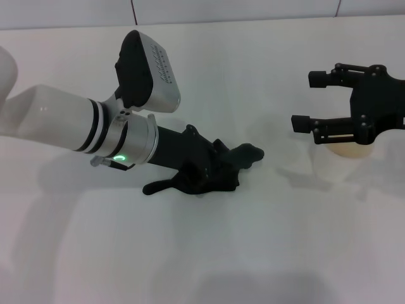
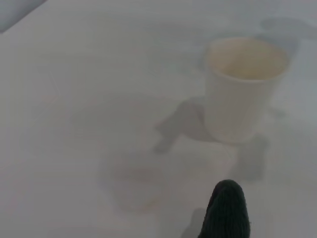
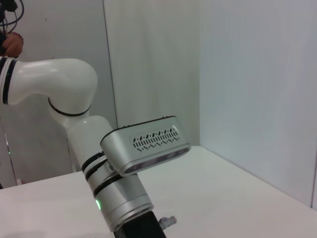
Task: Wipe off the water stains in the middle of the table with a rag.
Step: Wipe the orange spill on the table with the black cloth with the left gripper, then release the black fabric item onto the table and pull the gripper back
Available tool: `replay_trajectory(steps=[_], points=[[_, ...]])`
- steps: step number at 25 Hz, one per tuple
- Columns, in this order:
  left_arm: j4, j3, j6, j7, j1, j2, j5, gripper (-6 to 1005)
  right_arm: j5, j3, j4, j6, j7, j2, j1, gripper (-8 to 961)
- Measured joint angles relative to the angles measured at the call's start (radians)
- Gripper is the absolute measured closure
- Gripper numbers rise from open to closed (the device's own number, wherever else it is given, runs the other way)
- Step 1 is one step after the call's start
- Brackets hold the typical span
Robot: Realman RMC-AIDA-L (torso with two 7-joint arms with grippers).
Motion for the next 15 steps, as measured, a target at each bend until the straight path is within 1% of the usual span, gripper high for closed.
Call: replay_trajectory(steps=[6,11,15], points=[[0.000,-0.015,-0.020,0.009,-0.003,0.005,0.004,909,0.010,-0.004,0.000,-0.001,-0.005,0.000,-0.003,98],[-0.005,-0.113,-0.029,0.019,-0.003,0.006,0.063,909,0.011,-0.004,0.002,-0.005,-0.006,0.000,-0.004,98],[-0.005,-0.133,-0.049,0.018,-0.004,0.004,0.089,909,0.011,-0.006,0.003,-0.007,-0.007,0.000,-0.003,98]])
